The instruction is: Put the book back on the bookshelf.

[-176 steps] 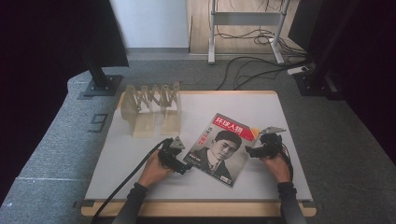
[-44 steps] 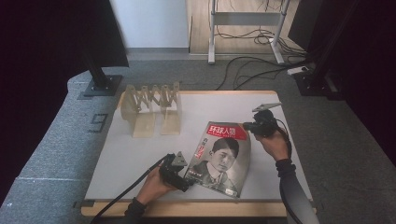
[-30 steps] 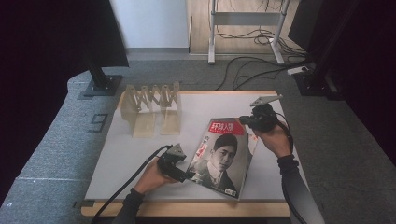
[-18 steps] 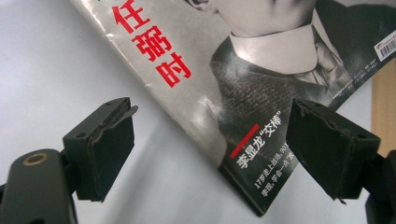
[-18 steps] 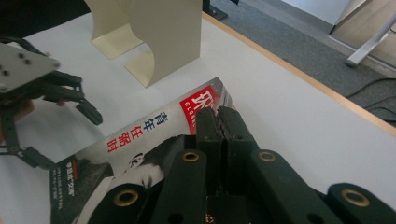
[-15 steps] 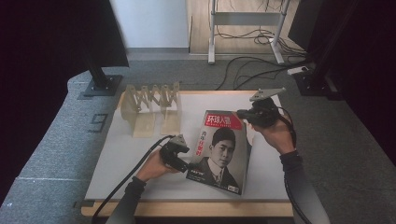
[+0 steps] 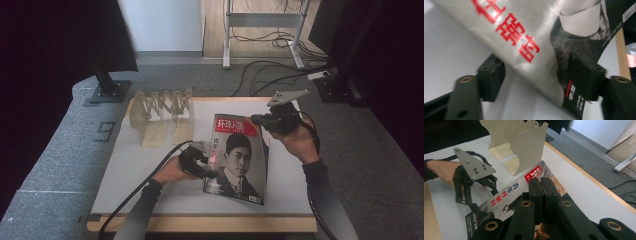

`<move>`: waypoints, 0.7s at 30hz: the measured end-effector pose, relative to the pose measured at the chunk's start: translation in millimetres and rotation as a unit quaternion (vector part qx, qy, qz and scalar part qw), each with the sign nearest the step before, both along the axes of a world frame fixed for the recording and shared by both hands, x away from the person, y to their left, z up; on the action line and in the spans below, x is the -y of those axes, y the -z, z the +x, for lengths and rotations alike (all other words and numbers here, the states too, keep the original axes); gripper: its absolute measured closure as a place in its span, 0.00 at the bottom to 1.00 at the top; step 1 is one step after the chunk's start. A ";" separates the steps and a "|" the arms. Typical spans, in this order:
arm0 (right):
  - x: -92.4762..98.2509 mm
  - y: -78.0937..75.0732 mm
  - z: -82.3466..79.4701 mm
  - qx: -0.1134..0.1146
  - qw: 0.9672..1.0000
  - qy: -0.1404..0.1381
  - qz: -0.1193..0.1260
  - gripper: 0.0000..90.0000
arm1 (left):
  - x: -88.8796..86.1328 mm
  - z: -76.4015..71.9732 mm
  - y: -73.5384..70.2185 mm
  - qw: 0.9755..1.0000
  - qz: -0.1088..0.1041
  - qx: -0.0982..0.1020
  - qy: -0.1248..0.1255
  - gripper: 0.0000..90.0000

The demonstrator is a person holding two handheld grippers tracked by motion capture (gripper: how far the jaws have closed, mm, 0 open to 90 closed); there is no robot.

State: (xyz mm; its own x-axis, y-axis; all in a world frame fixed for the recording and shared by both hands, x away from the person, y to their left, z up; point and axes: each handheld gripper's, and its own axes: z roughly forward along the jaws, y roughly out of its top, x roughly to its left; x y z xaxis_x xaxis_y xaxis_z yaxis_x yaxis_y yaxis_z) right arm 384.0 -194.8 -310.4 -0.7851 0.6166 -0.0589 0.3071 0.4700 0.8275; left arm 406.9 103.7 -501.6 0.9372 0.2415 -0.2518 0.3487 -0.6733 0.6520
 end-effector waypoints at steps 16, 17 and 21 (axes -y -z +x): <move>4.8 -6.6 -3.4 0.014 1.000 -0.003 0.000 0.96 | -4.5 -2.9 -18.3 0.999 -0.046 0.015 0.012 0.85; 6.4 -8.6 -4.1 0.018 1.000 0.001 0.002 0.96 | -6.2 -3.3 -22.6 0.998 -0.046 0.031 0.001 0.86; 16.3 -22.2 -10.4 0.038 0.999 0.003 0.035 0.96 | -16.8 -5.2 -41.9 0.993 -0.069 0.090 -0.028 0.93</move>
State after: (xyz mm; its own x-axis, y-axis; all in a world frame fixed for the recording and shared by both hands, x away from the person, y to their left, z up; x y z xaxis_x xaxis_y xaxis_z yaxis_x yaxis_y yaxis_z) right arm 373.6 -211.2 -288.3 -0.7766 0.6256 -0.0749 0.2449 0.4093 0.8789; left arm 401.7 120.5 -459.7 0.9560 0.2696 -0.1154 0.2522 -0.5553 0.7925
